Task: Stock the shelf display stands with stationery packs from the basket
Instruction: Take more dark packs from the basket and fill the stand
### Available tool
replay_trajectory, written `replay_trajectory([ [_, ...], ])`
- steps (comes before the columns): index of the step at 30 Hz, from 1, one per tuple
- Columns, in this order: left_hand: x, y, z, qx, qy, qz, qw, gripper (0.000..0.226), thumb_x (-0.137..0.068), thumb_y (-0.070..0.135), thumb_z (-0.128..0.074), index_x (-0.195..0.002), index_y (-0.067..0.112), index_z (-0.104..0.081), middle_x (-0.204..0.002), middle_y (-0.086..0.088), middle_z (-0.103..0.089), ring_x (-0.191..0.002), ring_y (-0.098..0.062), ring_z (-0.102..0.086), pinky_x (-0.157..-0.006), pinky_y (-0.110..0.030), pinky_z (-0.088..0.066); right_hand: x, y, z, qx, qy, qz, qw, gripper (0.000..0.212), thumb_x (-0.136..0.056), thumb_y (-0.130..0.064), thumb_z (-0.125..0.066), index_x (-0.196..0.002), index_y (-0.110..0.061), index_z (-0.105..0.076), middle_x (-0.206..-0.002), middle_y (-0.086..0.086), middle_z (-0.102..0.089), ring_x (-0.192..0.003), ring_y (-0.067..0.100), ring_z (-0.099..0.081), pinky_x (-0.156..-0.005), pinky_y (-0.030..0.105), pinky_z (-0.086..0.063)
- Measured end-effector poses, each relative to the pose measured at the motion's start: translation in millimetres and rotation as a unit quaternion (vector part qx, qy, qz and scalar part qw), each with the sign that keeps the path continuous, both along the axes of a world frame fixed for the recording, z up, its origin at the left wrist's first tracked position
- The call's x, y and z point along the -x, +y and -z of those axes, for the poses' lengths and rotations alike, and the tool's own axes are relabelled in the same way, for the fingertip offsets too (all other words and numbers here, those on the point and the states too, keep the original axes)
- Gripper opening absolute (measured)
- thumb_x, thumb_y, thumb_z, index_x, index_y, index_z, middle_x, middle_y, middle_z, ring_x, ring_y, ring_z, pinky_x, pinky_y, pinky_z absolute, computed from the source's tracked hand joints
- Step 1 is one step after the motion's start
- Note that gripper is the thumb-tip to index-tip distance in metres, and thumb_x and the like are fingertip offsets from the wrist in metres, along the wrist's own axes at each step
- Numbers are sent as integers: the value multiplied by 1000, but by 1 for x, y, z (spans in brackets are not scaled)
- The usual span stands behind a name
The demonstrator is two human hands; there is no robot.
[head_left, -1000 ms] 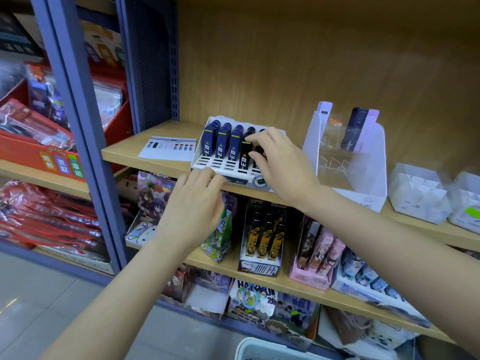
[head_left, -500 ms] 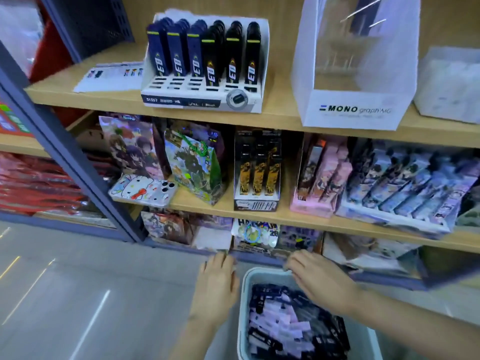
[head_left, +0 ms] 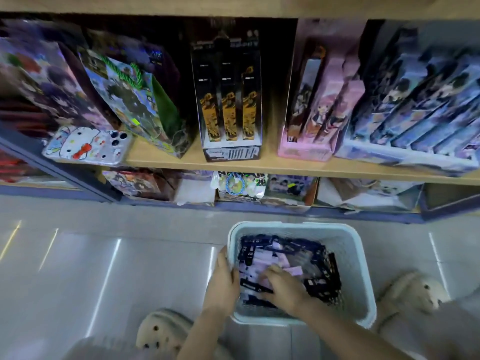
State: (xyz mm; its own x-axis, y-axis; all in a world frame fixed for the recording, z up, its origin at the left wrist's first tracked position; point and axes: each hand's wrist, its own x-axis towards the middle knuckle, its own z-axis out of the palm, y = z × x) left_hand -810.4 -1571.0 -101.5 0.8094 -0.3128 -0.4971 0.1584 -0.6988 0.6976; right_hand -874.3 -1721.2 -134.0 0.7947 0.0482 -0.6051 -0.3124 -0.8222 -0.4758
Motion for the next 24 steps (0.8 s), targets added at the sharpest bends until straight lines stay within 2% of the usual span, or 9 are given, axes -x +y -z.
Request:
replay_trajectory([
  [3,0,0,3,-3,-9,-10,1000,46,-95,6,-43,-137,20,-28,-116,-4,-59,-87,-20,-58,-73,-25,-41,-5,3,4,53,-4,-42,998,48,-88,-37,-62,-131,-17,-50,-136,6,-41,-125,23,-42,-98,31,-38],
  [8,0,-1,4,3,-13,-32,999,44,-94,5,-45,-134,19,-34,-121,-2,-56,-94,-22,-60,-77,-31,-45,-8,3,10,60,-32,-77,995,35,-95,-24,-53,-127,-12,-54,-130,10,-56,-114,28,-56,-90,39,-48],
  [10,1,-4,-2,9,-69,-64,996,38,-93,4,-47,-129,13,-41,-119,-1,-47,-101,-18,-53,-87,-27,-42,-5,-2,3,-4,-55,-5,998,37,-96,-24,-53,-131,-16,-52,-119,4,-63,-102,25,-62,-84,35,-49],
  [11,1,-7,-7,10,-108,-85,990,31,-93,4,-48,-124,11,-45,-114,0,-45,-102,-15,-48,-89,-22,-36,-4,-5,-3,-35,-72,51,996,33,-96,-24,-53,-128,-15,-55,-104,0,-67,-89,19,-64,-78,31,-50],
  [13,0,-16,-18,22,-158,-108,981,16,-95,10,-49,-109,16,-51,-105,2,-46,-99,-13,-43,-88,-18,-31,-4,-9,-19,-83,-125,153,977,17,-96,-21,-53,-106,-10,-60,-81,-9,-65,-68,5,-61,-67,28,-49],
  [15,-1,-29,-30,66,-119,-104,985,11,-98,18,-47,-93,27,-50,-95,6,-50,-94,-13,-47,-85,-21,-34,-4,-5,-42,-141,-172,215,951,6,-97,-17,-52,-97,-15,-58,-73,-17,-61,-64,-4,-59,-64,22,-47],
  [19,2,-53,-50,226,78,-181,954,23,-101,20,-41,-90,6,-54,-81,-5,-58,-69,-5,-57,-65,-17,-47,-9,10,-77,-222,-208,225,926,28,-99,-11,-46,-122,-17,-59,-97,-16,-63,-85,-11,-58,-82,11,-43],
  [22,-4,-53,-55,236,40,-240,941,28,-103,19,-35,-83,10,-53,-74,0,-59,-61,1,-55,-63,-11,-44,-16,-3,-70,-201,-228,234,924,23,-98,-13,-49,-114,-13,-65,-104,-5,-63,-94,-1,-57,-86,15,-43],
  [24,-11,-46,-54,237,24,-267,934,29,-103,18,-35,-80,14,-51,-71,1,-59,-61,-5,-55,-67,-18,-44,-20,-22,-48,-146,-197,252,936,22,-95,-12,-53,-115,-13,-62,-109,-2,-61,-96,5,-58,-88,24,-47],
])
